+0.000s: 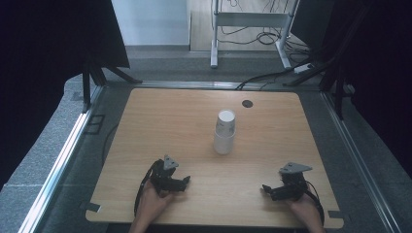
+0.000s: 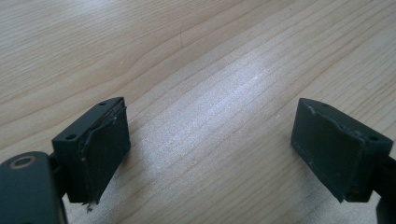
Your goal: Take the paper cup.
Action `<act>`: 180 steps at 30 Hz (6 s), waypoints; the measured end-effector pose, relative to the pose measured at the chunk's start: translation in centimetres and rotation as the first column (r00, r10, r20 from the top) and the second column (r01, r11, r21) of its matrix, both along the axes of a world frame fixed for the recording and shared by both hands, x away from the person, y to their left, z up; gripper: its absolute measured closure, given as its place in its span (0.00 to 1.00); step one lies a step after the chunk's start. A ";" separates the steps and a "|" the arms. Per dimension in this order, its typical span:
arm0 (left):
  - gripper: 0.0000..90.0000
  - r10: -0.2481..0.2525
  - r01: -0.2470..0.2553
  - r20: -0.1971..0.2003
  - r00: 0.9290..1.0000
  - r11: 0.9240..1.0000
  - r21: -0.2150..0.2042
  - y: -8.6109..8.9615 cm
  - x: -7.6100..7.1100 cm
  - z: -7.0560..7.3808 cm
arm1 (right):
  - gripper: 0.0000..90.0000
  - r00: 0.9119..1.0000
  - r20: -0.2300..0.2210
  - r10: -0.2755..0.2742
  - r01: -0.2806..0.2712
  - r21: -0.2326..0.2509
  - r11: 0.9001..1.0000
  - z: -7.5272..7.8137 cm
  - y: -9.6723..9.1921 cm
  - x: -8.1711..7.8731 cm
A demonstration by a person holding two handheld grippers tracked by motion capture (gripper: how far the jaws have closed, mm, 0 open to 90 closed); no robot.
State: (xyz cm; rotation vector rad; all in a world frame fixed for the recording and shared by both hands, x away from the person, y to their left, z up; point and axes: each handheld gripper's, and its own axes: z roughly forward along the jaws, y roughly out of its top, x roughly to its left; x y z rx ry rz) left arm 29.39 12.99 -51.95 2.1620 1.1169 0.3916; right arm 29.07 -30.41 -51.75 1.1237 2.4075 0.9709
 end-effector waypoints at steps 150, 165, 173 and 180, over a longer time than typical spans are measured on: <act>0.22 -0.316 0.329 0.146 0.937 0.942 -0.070 -11.5 13.0 6.3 | 0.27 0.961 0.151 0.230 -0.255 0.176 0.951 14.4 12.4 13.9; 0.23 -0.319 0.333 0.157 0.935 0.940 -0.074 -11.4 13.0 6.2 | 0.39 0.953 0.134 0.271 -0.290 0.154 0.944 15.0 13.5 14.5; 0.23 -0.322 0.336 0.156 0.934 0.939 -0.075 -11.4 13.0 6.2 | 0.41 0.954 0.137 0.267 -0.285 0.128 0.950 15.4 13.7 14.2; 0.23 -0.324 0.338 0.157 0.933 0.938 -0.075 -11.3 13.0 6.1 | 0.41 0.953 0.136 0.271 -0.288 0.133 0.948 15.6 13.6 14.2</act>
